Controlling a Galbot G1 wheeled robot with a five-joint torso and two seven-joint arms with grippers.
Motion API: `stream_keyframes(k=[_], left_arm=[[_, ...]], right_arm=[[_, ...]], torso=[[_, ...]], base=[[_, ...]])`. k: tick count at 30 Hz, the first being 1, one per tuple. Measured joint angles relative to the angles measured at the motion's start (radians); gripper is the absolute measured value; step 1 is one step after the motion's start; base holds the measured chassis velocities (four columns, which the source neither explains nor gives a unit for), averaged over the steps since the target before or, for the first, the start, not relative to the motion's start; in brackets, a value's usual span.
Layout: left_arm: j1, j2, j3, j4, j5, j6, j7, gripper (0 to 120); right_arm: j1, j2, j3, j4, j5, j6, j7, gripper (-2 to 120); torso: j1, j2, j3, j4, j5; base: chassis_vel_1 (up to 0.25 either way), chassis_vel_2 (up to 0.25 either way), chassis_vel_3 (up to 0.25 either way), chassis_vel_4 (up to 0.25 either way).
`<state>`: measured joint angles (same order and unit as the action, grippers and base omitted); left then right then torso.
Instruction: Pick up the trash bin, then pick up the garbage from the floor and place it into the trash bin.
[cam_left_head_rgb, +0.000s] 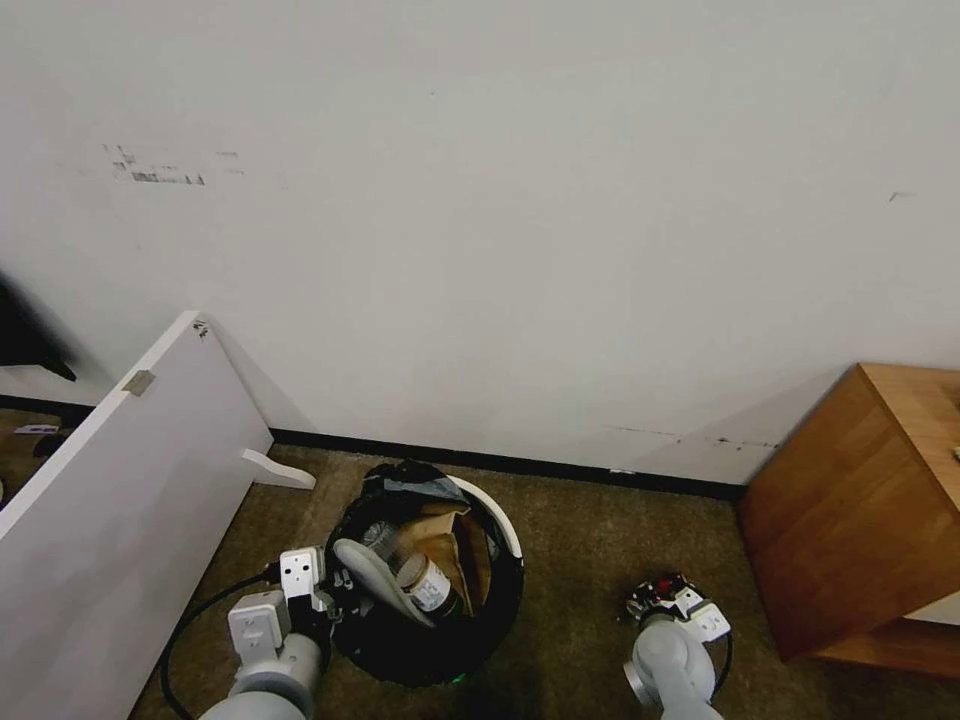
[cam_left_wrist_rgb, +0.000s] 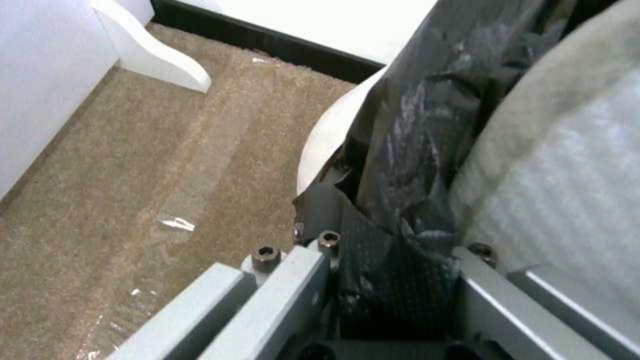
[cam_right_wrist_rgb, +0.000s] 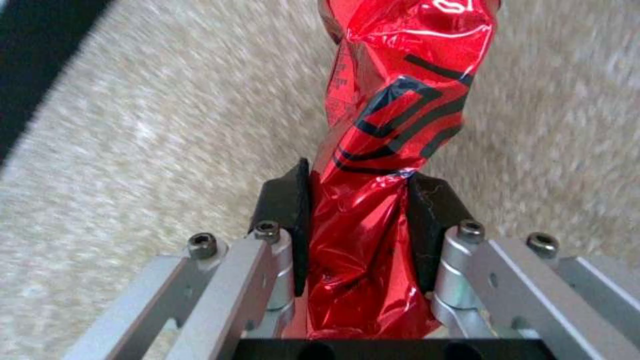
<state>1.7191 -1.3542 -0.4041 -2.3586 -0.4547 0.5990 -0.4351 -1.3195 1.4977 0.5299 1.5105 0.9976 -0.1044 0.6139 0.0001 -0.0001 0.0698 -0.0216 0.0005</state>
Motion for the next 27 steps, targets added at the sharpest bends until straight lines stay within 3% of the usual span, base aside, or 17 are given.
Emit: stream_keyframes(k=[10,27], left_arm=[[-0.012,-0.003,0.009,0.009,0.003,0.003,0.000,0],[-0.017,0.017,0.027,0.032,0.006,0.011,0.001,0]], right_arm=[[-0.086,-0.098,-0.023,0.234,0.033,-0.016,0.047,26],[-0.180,-0.232,-0.057,0.468,0.062,-0.044,0.053,26]], torso=[[0.000,0.000,0.000,0.0000,-0.0006],[0.000,0.000,0.000,0.0000,-0.0004]], base=[[0.000,0.000,0.000,0.000],[0.000,0.000,0.000,0.000]])
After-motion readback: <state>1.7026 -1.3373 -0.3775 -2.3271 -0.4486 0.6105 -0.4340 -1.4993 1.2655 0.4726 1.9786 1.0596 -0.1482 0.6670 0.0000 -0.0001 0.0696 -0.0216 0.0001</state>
